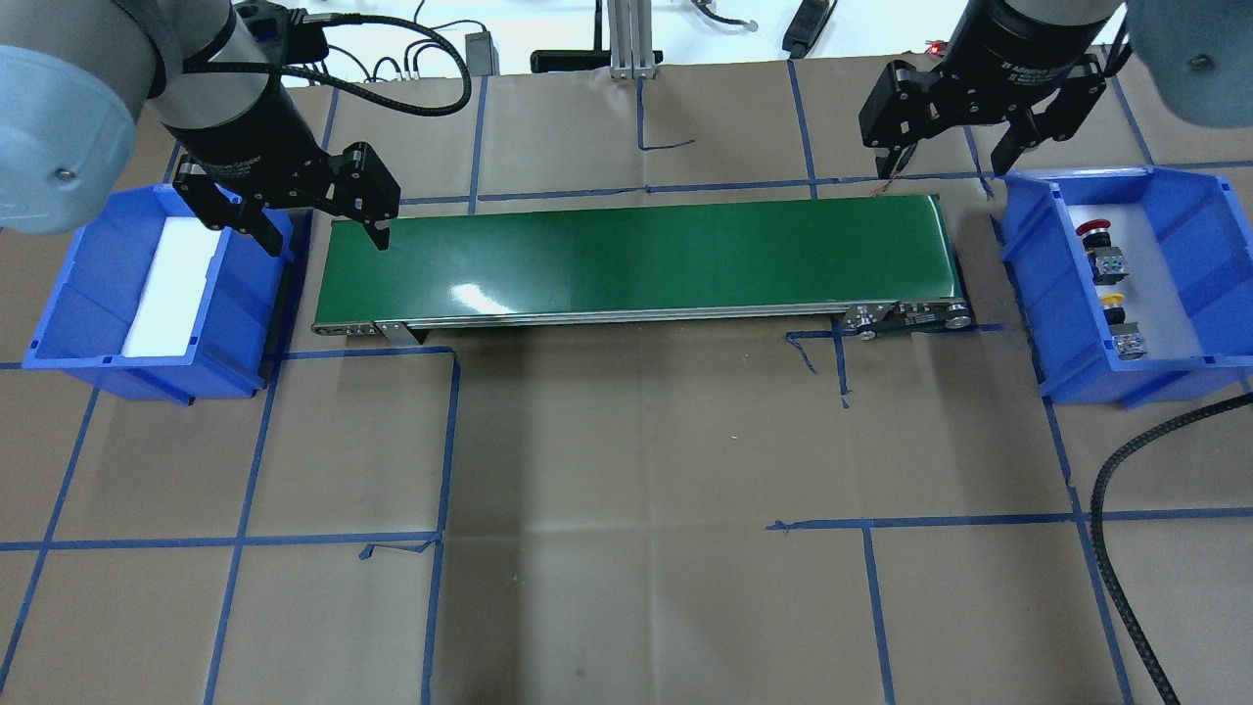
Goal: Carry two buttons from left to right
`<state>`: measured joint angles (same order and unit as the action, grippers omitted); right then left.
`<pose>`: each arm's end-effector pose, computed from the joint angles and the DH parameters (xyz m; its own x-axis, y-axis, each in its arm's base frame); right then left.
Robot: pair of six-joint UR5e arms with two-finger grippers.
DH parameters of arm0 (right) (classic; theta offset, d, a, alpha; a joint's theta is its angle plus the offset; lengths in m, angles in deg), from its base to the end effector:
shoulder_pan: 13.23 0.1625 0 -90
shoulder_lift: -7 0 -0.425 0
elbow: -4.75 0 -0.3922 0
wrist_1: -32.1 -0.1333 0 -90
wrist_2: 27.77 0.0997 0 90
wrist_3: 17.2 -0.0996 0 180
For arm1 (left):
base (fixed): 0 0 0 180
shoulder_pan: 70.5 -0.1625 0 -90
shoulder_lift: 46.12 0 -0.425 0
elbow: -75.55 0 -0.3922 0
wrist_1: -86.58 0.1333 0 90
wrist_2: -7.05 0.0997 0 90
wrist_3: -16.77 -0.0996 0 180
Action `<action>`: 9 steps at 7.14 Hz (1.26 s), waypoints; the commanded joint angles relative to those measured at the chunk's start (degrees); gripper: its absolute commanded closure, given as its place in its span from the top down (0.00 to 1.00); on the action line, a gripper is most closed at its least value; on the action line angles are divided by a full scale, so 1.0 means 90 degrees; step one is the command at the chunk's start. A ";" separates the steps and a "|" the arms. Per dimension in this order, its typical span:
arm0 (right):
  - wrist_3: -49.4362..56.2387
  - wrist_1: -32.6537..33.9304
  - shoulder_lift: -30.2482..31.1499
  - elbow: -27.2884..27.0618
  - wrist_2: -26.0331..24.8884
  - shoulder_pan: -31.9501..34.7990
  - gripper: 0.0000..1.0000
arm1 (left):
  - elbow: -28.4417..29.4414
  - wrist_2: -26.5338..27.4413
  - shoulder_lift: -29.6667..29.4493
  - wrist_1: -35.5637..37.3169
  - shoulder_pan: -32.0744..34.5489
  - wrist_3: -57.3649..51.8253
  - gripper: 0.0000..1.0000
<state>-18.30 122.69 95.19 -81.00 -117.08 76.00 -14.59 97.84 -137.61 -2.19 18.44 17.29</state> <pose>0.1276 -0.5119 0.5098 -0.9994 0.0320 -0.0130 0.0326 0.9981 -0.0526 -0.1226 -0.5044 0.4759 -0.9995 -0.0275 -0.0139 -0.0276 0.9996 0.0069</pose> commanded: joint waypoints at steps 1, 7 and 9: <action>-0.0230 -0.0105 0.0093 -0.0159 0.0040 0.0105 0.99 | 0.0006 0.0000 0.0000 0.0000 0.0000 0.0000 1.00; -0.0210 -0.0017 0.0337 -0.0374 0.0011 0.0115 1.00 | 0.0006 0.0000 0.0019 0.0000 0.0000 0.0000 1.00; -0.0210 -0.0027 0.0318 -0.0394 0.0002 0.0115 1.00 | 0.0006 0.0000 0.0000 0.0000 0.0000 0.0000 1.00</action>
<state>-20.21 122.52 98.14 -84.46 -116.98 77.03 -14.53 97.85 -137.58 -2.19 18.44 17.29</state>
